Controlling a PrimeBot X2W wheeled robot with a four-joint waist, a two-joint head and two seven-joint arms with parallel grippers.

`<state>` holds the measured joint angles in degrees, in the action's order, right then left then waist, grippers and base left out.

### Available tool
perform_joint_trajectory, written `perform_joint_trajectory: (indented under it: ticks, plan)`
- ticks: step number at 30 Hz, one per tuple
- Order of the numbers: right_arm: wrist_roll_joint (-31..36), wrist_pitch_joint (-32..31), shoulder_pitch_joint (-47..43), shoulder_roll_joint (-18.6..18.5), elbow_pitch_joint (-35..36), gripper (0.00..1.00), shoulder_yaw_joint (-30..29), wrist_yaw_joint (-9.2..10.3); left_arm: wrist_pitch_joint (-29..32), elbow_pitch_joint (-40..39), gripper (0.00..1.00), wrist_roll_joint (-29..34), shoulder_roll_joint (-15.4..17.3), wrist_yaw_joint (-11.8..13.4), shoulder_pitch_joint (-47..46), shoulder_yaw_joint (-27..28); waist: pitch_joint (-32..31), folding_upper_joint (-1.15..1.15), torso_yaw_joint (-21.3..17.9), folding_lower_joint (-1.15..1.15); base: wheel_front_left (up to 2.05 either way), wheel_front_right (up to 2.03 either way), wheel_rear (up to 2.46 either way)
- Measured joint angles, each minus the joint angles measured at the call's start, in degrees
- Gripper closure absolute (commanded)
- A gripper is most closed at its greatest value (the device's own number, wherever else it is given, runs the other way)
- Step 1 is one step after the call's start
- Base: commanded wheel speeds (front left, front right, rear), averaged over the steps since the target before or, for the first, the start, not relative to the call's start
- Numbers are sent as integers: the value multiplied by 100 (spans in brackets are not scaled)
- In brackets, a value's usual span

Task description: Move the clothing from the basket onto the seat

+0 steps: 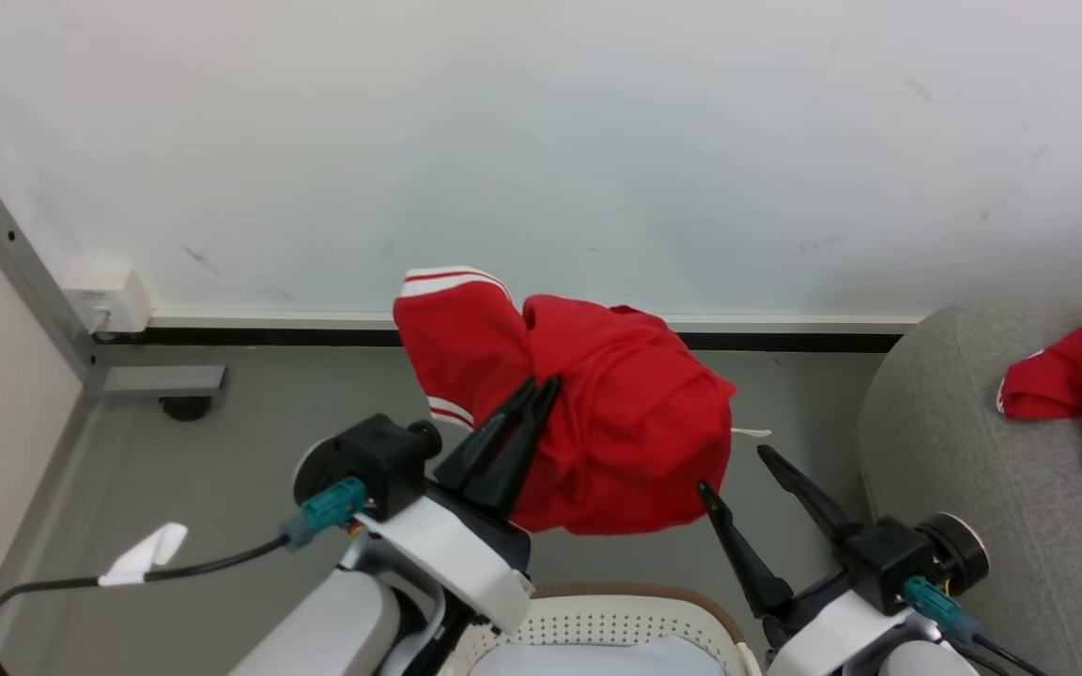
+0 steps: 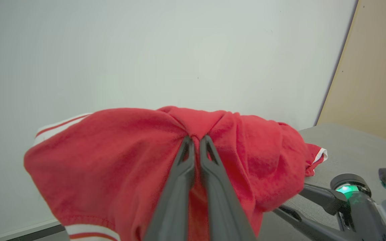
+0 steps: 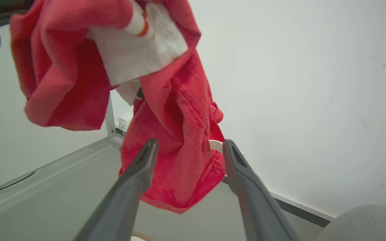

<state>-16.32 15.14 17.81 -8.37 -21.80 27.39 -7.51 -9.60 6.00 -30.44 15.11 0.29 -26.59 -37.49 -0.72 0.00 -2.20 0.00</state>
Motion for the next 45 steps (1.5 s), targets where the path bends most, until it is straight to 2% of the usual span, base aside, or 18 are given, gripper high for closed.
perform_joint_trajectory:
  ticks: [9,18,19,20,21,23,25,45]
  plan:
    - [-164,0,626,1,-802,0,535,0,2,97,100,1,-212,-134,85,-363,-1,0,272,0,0,0,0]
    - [-346,0,819,26,-1025,0,670,0,0,193,100,1,-366,-235,150,-625,-38,0,519,0,0,0,0]
    - [-354,0,823,26,-1027,20,671,0,0,201,100,1,-367,-236,159,-638,-43,0,536,0,0,0,0]
    - [-372,0,824,25,-1028,51,673,0,0,210,100,1,-370,-237,170,-657,-48,0,549,0,0,0,0]
    - [-392,0,825,23,-1029,56,678,0,0,216,100,1,-374,-238,181,-671,-53,0,558,0,0,0,0]
    - [-408,0,825,21,-1029,87,689,0,0,223,100,1,-378,-238,187,-688,-60,0,567,0,0,0,0]
    - [-443,0,825,21,-1027,100,699,0,0,234,100,1,-377,-235,189,-691,-63,0,565,0,0,0,0]
    - [-531,0,781,-45,-911,100,728,0,-52,244,100,-92,-333,-149,243,-694,-94,0,359,0,0,0,0]
